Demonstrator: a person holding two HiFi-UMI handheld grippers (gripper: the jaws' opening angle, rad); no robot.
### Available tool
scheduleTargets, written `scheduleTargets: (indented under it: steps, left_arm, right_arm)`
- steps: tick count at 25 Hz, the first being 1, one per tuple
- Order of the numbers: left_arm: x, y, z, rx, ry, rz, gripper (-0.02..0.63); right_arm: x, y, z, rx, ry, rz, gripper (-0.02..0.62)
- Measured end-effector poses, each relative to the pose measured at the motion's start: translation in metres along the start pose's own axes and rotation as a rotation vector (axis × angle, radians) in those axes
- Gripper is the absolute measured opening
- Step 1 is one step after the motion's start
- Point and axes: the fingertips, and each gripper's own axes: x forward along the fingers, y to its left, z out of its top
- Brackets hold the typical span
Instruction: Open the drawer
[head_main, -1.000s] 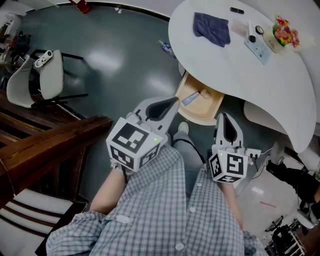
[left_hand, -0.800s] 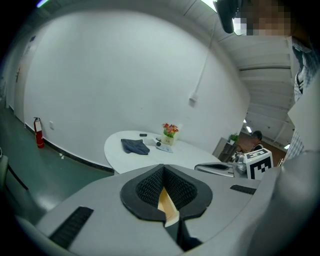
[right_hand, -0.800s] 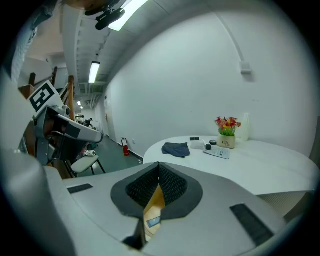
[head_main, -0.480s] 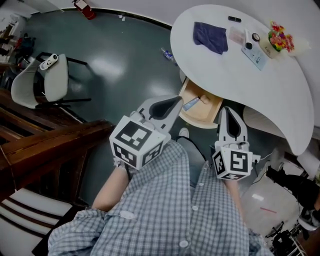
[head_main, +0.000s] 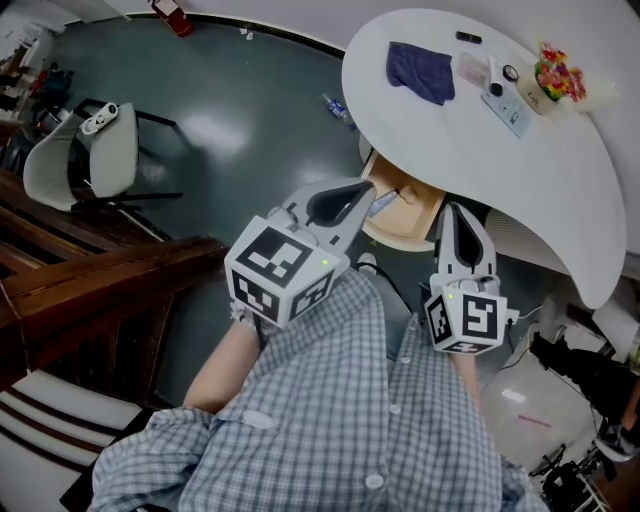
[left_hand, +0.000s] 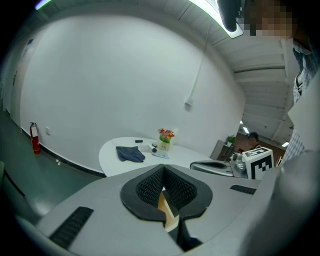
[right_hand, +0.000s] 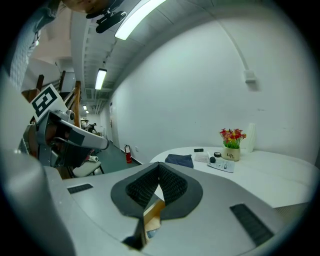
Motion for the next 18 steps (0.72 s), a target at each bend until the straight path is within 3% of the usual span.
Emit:
scheduleTargets:
  steps: [18]
  left_arm:
    - [0.0062, -0.0071, -0.0036, 0.009, 0.008, -0.017, 0.003]
  right_arm:
    - [-0.0049, -0.0018, -0.0046, 0.009, 0.012, 0.008, 0.009]
